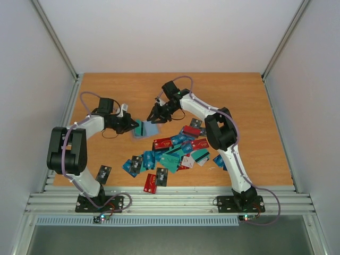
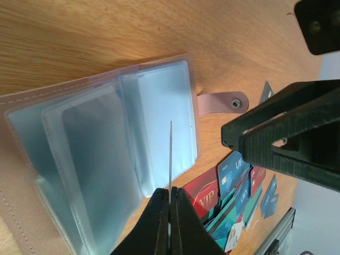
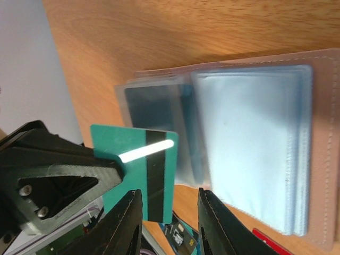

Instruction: Put the credit cards into the card holder

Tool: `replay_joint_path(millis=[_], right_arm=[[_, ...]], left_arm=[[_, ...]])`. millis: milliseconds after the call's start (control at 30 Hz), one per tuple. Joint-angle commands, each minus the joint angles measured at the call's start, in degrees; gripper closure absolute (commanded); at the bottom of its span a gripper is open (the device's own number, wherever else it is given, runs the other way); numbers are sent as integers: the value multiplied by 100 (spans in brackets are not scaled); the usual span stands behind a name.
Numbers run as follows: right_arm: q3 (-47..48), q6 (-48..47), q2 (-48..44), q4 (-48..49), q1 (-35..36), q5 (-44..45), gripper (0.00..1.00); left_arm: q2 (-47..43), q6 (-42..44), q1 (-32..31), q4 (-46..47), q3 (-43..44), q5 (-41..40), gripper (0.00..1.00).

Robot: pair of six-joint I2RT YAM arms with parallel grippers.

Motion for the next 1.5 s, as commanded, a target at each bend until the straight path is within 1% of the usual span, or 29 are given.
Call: replay_joint_path(millis=[0,433,900,1467], right_arm=[[0,-148,237,-139,-39,-85,70],[-28,-327,464,-302,-159,10,71],[-218,-477,561,-379,-162,52,72],[-220,-686,517,-623,-208,165,73]], left_arm=[[13,311,28,-133,-53,-111,100],[99,410,34,-160,-90,-217,100],[377,476,37,-51,-65,-49,100],[571,442,32,404,-38,258,100]])
